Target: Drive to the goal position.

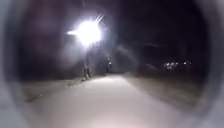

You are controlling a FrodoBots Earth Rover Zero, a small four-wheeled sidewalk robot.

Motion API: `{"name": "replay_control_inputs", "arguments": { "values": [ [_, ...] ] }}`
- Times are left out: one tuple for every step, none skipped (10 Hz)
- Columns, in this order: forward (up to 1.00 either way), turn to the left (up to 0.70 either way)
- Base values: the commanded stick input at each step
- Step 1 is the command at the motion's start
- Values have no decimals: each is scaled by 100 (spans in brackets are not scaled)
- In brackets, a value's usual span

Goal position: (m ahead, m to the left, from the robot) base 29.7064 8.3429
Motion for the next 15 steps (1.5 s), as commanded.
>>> {"name": "replay_control_inputs", "arguments": {
  "values": [
    [70, 0],
    [70, 0],
    [70, 0],
    [70, 0],
    [70, 0],
    [70, 0],
    [70, 0],
    [70, 0],
    [70, 0],
    [70, 0],
    [70, 0],
    [70, 0],
    [70, 0],
    [70, 0],
    [70, 0]
  ]
}}
